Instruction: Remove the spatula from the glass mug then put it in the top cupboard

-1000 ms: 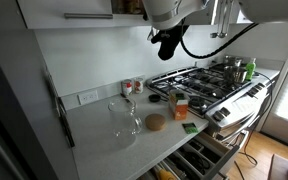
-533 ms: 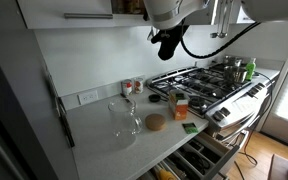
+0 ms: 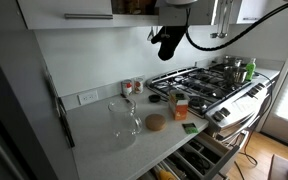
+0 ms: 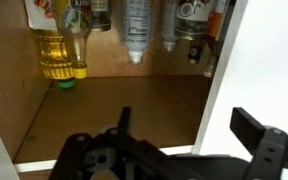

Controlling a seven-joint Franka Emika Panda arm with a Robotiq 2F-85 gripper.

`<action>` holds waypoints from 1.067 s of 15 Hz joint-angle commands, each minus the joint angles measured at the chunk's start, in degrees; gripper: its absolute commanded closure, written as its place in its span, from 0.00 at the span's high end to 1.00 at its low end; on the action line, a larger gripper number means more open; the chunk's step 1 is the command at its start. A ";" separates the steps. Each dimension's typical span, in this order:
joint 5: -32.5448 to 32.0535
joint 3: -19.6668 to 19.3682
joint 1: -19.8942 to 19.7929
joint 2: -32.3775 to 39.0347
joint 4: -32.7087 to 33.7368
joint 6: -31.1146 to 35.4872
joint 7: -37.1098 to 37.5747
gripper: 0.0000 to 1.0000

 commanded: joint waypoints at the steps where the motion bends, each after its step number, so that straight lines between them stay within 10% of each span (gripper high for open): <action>1: 6.43 0.73 0.99 -9.23 -8.79 -4.93 0.59 1.00; 4: 11.08 1.31 1.34 -14.05 -12.99 -7.33 1.76 1.00; 5: 3.12 9.18 -6.03 -16.45 -17.31 -7.54 11.28 1.00; 8: -0.55 14.53 -11.12 -20.30 -22.22 -10.58 22.97 1.00; 9: 6.68 11.06 -6.64 -21.37 -22.00 -11.85 18.00 1.00; 16: 10.09 11.88 -7.39 -24.63 -26.34 -18.24 22.13 1.00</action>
